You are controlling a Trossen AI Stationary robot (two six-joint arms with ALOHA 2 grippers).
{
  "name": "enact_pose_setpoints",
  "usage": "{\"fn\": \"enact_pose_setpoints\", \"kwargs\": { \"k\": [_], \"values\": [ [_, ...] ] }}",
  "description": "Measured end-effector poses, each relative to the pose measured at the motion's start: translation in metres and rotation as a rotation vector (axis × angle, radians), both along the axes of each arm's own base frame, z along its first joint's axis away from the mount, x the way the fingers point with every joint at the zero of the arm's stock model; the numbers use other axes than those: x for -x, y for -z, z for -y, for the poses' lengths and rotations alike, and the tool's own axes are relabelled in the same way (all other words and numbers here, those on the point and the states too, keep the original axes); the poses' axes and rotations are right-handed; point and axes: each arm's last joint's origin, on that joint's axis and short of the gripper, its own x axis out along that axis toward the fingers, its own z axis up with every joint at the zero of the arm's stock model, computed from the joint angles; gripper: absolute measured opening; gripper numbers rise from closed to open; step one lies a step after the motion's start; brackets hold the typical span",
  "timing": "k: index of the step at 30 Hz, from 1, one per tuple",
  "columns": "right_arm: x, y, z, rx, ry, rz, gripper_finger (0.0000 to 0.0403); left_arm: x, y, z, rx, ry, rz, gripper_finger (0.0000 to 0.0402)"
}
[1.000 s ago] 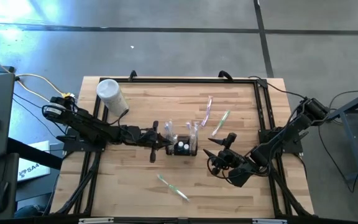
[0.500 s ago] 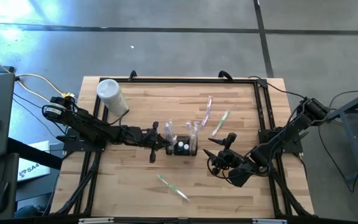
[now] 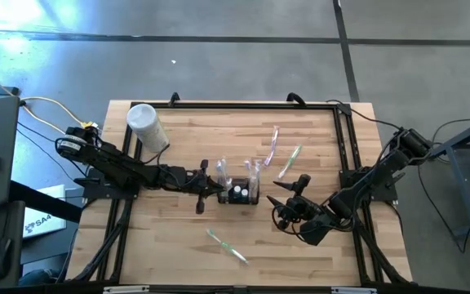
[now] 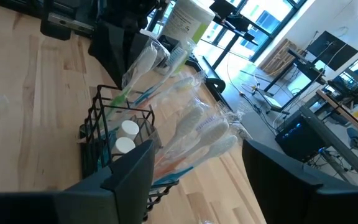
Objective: Pick & Place toothbrushing station
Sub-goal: Put the middle left green toothbrush into the black mesh
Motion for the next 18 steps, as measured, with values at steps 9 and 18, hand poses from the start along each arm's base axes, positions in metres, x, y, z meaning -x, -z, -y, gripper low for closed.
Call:
{"fn": "enact_pose_setpoints", "kwargs": {
  "k": [9,18],
  "values": [
    [0.0,0.0,0.0,0.0,0.0,0.0,0.0236,-0.0018,-0.0032,0.0004,0.031,-0.002,0.015,0.0065],
    [0.0,0.0,0.0,0.0,0.0,0.0,0.0236,-0.0018,-0.0031,0.0004,0.028,-0.002,0.014,0.0146]
  ]
}}
